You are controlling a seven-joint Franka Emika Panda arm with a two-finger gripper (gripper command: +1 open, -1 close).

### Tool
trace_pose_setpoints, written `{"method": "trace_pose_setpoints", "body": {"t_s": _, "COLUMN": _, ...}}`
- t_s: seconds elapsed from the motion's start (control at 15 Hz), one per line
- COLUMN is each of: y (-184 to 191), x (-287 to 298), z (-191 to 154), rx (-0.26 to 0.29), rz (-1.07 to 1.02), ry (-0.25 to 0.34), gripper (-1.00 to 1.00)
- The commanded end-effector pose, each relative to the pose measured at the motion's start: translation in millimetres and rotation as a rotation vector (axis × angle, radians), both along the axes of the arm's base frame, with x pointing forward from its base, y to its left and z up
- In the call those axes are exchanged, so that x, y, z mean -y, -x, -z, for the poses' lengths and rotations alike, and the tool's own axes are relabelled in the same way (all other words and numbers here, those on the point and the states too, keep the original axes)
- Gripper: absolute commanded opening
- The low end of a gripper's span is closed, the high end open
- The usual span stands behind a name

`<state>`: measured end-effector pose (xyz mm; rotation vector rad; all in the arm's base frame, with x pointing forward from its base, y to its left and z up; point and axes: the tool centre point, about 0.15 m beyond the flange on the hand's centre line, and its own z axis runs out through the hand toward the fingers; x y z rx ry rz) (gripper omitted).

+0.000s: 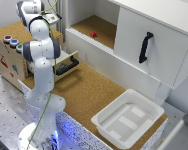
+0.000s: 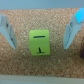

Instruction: Put the yellow block in the drawer

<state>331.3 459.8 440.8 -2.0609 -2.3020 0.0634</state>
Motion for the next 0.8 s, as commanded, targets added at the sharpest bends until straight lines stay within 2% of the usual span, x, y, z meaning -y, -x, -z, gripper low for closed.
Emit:
{"method": "trace_pose_setpoints", "body": {"t_s": 0.0, "y": 12, "x": 2, "z": 14, "rx": 0.000, "rz": 0.008, "ry": -0.043, "gripper": -1.00}}
{"method": "trace_pose_setpoints", "body": {"t_s": 0.4, "y": 26, "x": -2, "z": 25, "rx": 0.051, "rz": 0.037, "ry": -0.047, "gripper": -1.00}}
{"method": "trace_pose_setpoints", "body": {"t_s": 0.73, "y": 39, "x": 16, "z": -6, "rx": 0.149, "rz": 0.104, "ry": -0.090, "gripper": -1.00}}
